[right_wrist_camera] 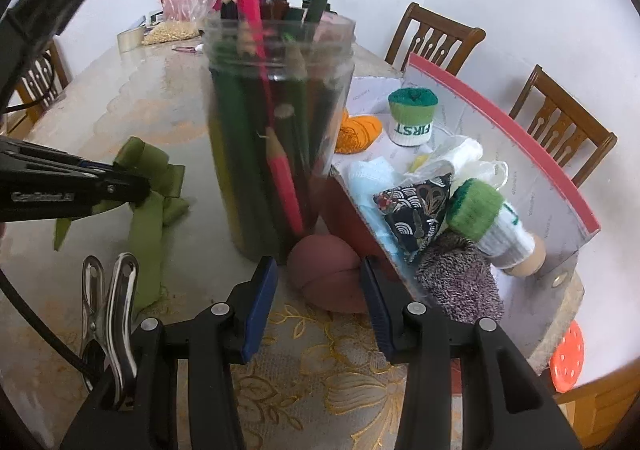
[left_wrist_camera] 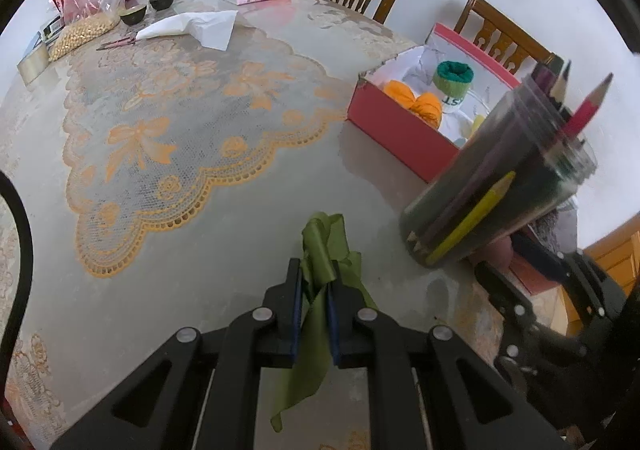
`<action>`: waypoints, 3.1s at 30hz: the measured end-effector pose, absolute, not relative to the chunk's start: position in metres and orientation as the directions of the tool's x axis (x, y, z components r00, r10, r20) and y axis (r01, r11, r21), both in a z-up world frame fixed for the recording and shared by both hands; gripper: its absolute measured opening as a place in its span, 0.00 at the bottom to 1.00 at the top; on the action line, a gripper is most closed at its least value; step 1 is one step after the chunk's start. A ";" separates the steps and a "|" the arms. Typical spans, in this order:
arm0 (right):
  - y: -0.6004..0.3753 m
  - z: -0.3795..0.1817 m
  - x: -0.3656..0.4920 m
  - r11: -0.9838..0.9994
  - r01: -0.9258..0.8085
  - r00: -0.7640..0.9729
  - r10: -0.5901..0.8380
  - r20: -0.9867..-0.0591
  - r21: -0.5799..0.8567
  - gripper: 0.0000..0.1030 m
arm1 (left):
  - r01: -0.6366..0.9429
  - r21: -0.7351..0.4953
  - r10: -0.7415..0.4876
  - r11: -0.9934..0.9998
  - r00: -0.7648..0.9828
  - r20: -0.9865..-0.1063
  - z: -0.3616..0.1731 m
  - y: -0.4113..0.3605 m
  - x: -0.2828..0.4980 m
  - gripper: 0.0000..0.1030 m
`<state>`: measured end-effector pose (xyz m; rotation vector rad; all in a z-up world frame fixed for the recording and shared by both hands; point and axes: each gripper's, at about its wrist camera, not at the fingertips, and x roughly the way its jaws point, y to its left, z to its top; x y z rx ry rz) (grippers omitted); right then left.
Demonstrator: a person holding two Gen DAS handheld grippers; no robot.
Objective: Organize soft objects
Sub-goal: 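Grasp the green ribbon bow with the left gripper while the right grasps the pink sponge, then carry the green bow and pink sponge in both grippers over the box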
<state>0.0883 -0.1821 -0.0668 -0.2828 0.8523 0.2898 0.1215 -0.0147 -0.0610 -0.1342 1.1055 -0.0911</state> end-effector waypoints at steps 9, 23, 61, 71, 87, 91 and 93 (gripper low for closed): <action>-0.186 -0.069 0.090 0.933 -0.338 0.625 0.126 -0.771 -0.121 0.33 | 0.020 -0.161 -0.153 0.987 0.444 -0.883 -0.059 -0.017 0.114 0.11; -0.185 -0.045 0.065 0.925 -0.376 0.625 0.212 -0.751 -0.052 0.30 | -0.005 -0.159 -0.136 0.987 0.488 -0.862 -0.040 -0.013 0.095 0.11; -0.214 0.013 0.020 0.915 -0.376 0.547 0.346 -0.762 0.146 0.30 | -0.033 -0.149 -0.104 0.988 0.566 -0.818 0.015 -0.025 0.013 0.11; -0.247 0.022 0.039 0.929 -0.323 0.566 0.343 -0.750 0.182 0.30 | 0.010 -0.145 -0.124 0.989 0.577 -0.807 0.031 -0.053 0.018 0.11; -0.321 0.036 0.086 0.944 -0.293 0.598 0.307 -0.740 0.155 0.30 | 0.121 -0.184 -0.220 0.975 0.575 -0.788 0.051 -0.140 0.053 0.11; -0.337 0.037 0.101 0.939 -0.314 0.597 0.311 -0.739 0.141 0.30 | 0.136 -0.187 -0.231 0.973 0.580 -0.781 0.053 -0.166 0.068 0.11; -0.343 0.038 0.109 0.934 -0.327 0.596 0.320 -0.736 0.141 0.30 | 0.138 -0.190 -0.235 0.972 0.583 -0.778 0.053 -0.177 0.076 0.11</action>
